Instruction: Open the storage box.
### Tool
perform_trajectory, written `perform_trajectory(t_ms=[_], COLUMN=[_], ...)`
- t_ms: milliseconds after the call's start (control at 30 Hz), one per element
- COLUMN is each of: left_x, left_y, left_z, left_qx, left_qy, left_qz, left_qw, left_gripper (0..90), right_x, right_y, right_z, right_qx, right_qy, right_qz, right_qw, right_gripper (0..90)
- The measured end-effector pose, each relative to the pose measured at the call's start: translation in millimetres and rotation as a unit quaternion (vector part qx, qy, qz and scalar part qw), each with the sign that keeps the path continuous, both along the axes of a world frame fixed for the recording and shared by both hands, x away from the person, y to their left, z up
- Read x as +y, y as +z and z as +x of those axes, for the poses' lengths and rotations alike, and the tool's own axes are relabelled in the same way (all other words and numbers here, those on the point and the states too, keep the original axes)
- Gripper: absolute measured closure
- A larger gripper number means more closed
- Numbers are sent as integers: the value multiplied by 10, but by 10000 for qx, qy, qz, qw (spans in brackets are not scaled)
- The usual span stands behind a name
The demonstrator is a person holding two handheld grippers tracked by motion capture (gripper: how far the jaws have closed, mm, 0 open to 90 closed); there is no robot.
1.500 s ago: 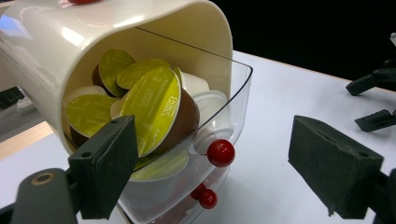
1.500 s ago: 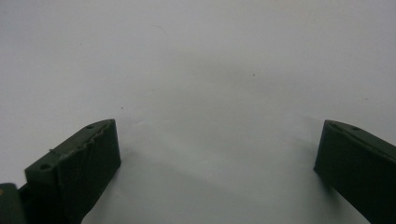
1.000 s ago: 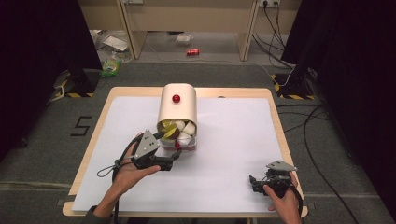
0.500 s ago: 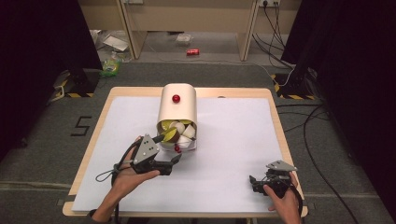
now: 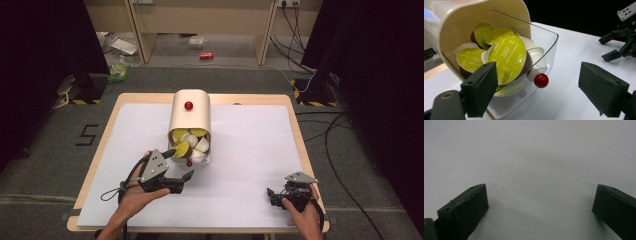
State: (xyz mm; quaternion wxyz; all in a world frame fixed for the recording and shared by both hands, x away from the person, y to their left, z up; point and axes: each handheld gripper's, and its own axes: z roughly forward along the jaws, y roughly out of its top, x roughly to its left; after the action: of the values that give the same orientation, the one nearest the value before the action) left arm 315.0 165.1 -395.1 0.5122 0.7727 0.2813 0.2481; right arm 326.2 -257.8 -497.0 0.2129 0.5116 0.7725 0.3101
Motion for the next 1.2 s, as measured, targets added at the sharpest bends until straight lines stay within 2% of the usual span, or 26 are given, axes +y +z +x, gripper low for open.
perform_trajectory(t_ms=[667, 900, 1200], left_x=[47, 81, 62], left_y=[-17, -14, -24], left_z=[-125, -136, -188], left_qx=[-52, 86, 76], left_qy=[-4, -138, -165], left_qz=[-52, -178, -61], left_qw=[10000, 9997, 9998], left_gripper=[155, 152, 152], right_x=[-1, 0, 0], right_y=[0, -1, 0], right_z=[1, 1, 0], right_qx=[-7, -2, 1], right_qy=[7, -1, 0], right_qz=[-9, 3, 0], right_qw=[10000, 10000, 10000], right_gripper=[5, 4, 5])
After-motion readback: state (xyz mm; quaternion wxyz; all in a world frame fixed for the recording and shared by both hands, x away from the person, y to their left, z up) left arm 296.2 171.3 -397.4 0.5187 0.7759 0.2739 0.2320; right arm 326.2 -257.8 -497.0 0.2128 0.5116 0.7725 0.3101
